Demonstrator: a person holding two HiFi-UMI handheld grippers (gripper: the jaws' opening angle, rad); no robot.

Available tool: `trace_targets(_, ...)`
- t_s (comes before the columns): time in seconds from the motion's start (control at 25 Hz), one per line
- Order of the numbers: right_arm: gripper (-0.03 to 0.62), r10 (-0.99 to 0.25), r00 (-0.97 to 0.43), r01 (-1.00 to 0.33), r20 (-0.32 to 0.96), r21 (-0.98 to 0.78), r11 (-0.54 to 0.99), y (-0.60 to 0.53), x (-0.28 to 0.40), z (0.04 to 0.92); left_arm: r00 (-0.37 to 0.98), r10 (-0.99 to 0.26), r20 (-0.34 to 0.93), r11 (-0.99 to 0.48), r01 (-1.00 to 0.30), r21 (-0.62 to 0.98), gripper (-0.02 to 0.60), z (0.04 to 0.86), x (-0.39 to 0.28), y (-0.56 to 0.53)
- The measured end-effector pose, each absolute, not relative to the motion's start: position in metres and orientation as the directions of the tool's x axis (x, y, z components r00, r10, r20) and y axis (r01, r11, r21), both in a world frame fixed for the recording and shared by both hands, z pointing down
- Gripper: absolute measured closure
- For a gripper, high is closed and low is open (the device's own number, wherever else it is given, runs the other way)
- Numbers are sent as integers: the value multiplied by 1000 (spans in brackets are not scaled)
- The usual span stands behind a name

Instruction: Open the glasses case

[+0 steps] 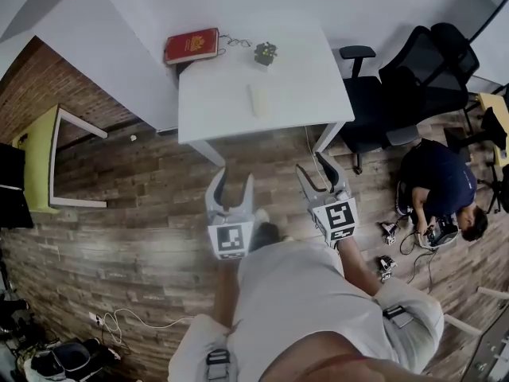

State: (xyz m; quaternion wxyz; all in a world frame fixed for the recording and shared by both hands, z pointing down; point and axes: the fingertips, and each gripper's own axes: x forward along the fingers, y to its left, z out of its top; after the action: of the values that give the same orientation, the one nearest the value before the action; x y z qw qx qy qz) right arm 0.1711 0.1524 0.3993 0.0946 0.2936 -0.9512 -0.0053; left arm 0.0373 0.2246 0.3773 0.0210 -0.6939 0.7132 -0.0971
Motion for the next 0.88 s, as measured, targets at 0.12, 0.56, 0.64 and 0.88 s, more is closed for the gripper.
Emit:
trace_targets(0.12, 382, -569, -803, -567, 180, 67, 821, 144, 157, 399, -21, -994, 105, 4, -987, -159, 376, 378, 24, 214)
trace_targets(0.56, 382, -620, -763, -617, 184, 80, 783, 118, 111, 396, 45, -995, 92, -60, -984, -165, 373, 377, -27, 180)
trace_targets(0.64, 384, -630, -755, -626, 181, 84, 775, 112, 103, 395, 56, -994, 94, -71, -984, -166, 371, 378, -36, 172)
trace_targets(0.88, 382, -663, -729, -658, 171, 93, 747, 103, 92, 395, 95, -991, 91, -108, -982, -156, 368, 383, -50, 159)
